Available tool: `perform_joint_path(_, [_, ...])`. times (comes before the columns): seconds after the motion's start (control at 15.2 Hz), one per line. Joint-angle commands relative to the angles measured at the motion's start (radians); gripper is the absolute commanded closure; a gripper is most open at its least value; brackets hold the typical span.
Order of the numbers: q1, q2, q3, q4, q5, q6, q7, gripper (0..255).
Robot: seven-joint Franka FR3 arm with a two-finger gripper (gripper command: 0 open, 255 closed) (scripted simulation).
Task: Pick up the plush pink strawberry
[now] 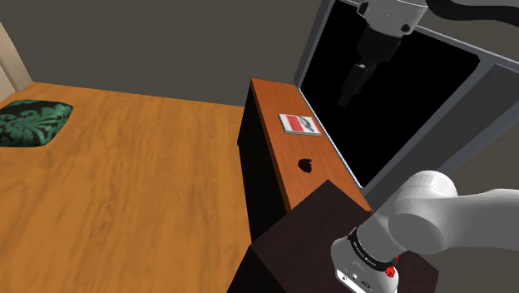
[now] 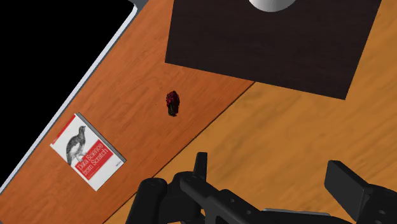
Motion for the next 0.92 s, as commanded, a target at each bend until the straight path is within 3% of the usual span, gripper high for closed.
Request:
perform_joint_path(0.0, [0.000, 0.000, 0.000, 0.000, 0.000, 0.000, 0.000, 0])
perform_joint_path(0.86, [-0.073, 0.064, -0.218, -0.323, -0.078, 0.385, -0.134, 0])
